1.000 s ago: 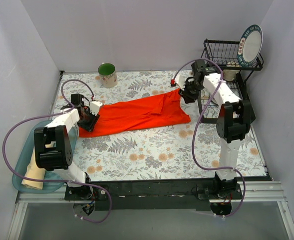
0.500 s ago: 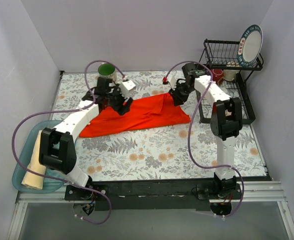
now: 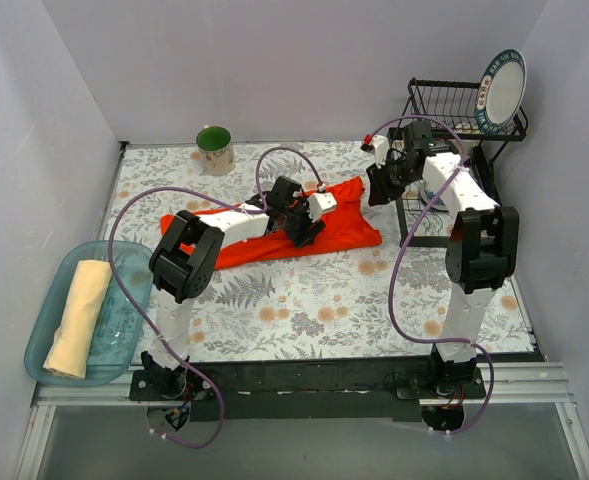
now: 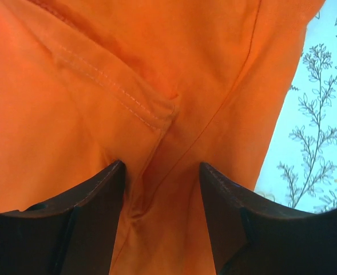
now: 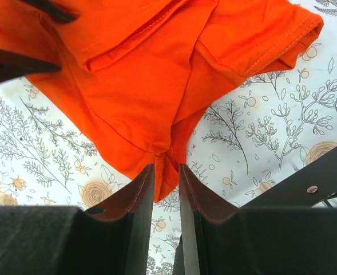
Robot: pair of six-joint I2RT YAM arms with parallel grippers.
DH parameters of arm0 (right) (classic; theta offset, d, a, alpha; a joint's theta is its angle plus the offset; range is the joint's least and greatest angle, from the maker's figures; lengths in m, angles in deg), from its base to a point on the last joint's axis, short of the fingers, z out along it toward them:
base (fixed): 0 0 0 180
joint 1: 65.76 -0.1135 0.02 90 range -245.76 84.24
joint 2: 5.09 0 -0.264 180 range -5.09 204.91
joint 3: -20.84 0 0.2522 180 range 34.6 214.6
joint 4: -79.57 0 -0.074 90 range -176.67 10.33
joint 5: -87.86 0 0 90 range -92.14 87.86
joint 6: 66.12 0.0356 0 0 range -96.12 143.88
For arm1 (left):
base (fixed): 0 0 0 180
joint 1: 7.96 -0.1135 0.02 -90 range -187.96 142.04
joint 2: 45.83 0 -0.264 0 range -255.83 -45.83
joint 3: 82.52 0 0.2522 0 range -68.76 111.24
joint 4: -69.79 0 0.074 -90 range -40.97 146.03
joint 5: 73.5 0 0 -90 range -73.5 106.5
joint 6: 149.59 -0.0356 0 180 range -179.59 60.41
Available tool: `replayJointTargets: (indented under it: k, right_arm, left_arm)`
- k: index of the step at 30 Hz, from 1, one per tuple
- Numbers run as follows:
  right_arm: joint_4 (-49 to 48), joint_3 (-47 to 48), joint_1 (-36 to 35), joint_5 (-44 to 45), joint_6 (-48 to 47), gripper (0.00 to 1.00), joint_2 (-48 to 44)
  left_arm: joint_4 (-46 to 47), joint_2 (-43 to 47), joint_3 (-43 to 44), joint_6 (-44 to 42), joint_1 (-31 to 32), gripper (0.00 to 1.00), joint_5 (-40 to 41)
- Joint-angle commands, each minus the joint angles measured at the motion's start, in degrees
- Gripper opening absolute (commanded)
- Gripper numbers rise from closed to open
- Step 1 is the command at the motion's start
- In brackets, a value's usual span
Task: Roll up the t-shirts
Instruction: Fold the T-shirt at the center of the board.
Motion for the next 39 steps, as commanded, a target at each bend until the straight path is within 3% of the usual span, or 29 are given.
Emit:
replayJointTargets:
  k: [1,12,21,26,32,39]
  right_arm:
    - [-0.85,-0.96,1.85,-3.45,2.57,0.31,-2.24]
    - [2.49,-6.22,2.29,-8.47,-0.07,0.29,-0.58]
    - [1.61,-8.08,2.29,-7.5,-0.33,0.28,2.14]
    - [1.61,-6.94,2.29,-7.15,-0.07,0.28,3.29]
    - [1.7,-7.11,2.29,-6.71,-0.16,0.28,4.08]
    - [1.79,-6.77,2.29,-6.01,-0.24,0.28,4.26]
  left_arm:
    - [4.78,0.53,2.7,0.37,1.15,0.51,3.59]
    - [5.05,0.35,4.63,1.25,1.77,0.51,8.25]
    - [2.67,-2.99,9.03,1.69,1.77,0.49,3.33]
    - [2.93,-3.61,10.52,2.57,1.68,0.32,2.8]
    - [2.76,-0.88,8.86,3.09,0.54,0.01,-0.71]
    - [5.39,2.8,4.38,13.45,-1.92,0.0,5.16]
